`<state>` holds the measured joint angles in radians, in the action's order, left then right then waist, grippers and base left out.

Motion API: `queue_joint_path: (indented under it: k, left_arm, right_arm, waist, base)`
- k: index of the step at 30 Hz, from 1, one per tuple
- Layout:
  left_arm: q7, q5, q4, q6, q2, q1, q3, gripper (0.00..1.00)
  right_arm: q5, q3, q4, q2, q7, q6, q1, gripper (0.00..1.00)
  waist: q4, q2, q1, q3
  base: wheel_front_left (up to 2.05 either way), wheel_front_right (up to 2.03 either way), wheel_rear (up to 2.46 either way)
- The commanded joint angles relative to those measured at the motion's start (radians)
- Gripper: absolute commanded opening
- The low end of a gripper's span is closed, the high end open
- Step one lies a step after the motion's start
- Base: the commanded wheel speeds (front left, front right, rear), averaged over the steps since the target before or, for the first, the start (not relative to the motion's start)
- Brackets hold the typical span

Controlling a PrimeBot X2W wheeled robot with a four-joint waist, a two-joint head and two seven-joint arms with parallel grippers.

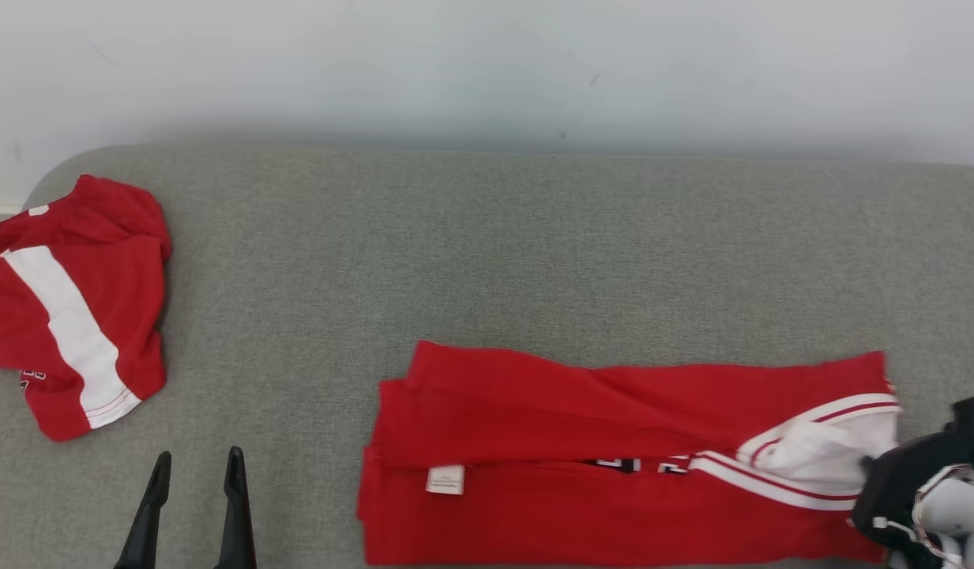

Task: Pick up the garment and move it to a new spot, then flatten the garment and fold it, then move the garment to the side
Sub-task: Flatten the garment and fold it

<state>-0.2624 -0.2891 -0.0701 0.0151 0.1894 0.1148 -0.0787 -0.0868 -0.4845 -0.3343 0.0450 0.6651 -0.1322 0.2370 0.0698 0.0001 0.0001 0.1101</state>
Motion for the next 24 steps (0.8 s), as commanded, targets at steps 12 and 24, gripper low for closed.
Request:
queue_joint_path:
  k: [12,24]
  left_arm:
    - [0.001,-0.012,-0.014,0.028,0.005,0.045,0.021,1.00]
    - [0.003,-0.035,-0.017,0.035,-0.002,0.093,0.016,1.00]
  right_arm:
    - [0.157,-0.224,0.151,0.053,-0.084,0.003,-0.005,0.00]
    - [0.022,0.155,0.340,0.012,0.022,0.003,-0.126,0.00]
  waist:
    - [-0.037,-0.0001,-0.0001,-0.059]
    - [-0.055,-0.0001,-0.0001,-0.128]
  base:
    - [0.00,0.00,0.00]
    - [0.00,0.00,0.00]
